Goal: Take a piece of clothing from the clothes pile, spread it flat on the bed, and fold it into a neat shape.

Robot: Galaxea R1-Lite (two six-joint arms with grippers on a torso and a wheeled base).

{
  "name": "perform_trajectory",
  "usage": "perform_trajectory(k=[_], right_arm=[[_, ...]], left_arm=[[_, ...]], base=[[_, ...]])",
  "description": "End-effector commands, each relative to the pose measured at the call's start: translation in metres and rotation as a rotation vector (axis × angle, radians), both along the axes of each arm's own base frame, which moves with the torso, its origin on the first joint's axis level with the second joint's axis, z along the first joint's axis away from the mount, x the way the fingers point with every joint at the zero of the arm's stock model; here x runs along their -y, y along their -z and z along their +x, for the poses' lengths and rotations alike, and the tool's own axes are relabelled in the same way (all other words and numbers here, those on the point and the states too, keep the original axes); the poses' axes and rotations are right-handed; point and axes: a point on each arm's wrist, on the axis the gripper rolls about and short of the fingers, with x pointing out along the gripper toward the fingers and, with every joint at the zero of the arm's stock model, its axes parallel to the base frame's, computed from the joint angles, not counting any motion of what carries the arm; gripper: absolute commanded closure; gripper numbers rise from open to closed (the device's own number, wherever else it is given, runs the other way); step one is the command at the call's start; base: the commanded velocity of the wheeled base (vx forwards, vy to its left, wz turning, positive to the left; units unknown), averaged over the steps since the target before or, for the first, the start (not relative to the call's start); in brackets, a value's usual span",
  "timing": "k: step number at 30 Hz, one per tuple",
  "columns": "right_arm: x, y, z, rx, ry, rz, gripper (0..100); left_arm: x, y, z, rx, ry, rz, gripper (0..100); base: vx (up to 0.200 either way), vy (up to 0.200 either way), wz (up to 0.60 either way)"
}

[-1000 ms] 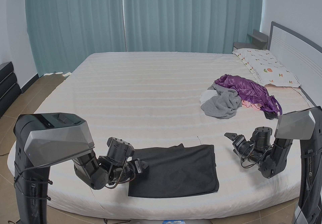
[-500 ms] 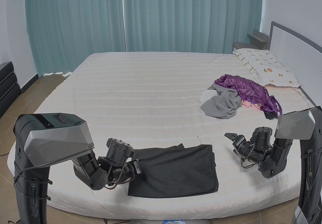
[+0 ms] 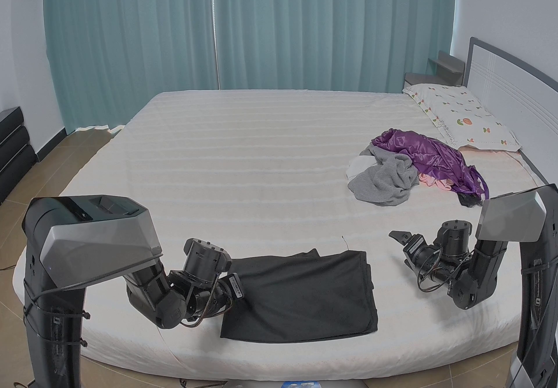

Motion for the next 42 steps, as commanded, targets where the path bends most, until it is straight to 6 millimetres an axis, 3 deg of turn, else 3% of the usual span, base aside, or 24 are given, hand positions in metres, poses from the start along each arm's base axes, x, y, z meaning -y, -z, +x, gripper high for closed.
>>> perform_trajectory(k=[1, 8, 18, 32, 42], right_arm=[[0.000, 0.000, 0.000, 0.000, -0.001, 0.000, 0], [0.000, 0.000, 0.000, 0.000, -0.001, 0.000, 0], [0.000, 0.000, 0.000, 0.001, -0.001, 0.000, 0], [0.000, 0.000, 0.000, 0.001, -0.001, 0.002, 0], [0.000, 0.000, 0.000, 0.001, 0.000, 0.002, 0]], left_arm=[[0.000, -0.004, 0.000, 0.007, -0.008, -0.008, 100], [-0.002, -0.006, 0.000, 0.006, -0.029, -0.024, 100], [-0.006, -0.010, -0.002, 0.002, -0.053, -0.036, 100], [-0.034, -0.011, -0.008, -0.040, -0.160, -0.054, 100], [-0.041, -0.012, -0.009, -0.044, -0.210, -0.056, 100]], base=[[0.000, 0.000, 0.00], [0.000, 0.000, 0.00], [0.000, 0.200, 0.00], [0.000, 0.200, 0.00], [0.000, 0.200, 0.00]])
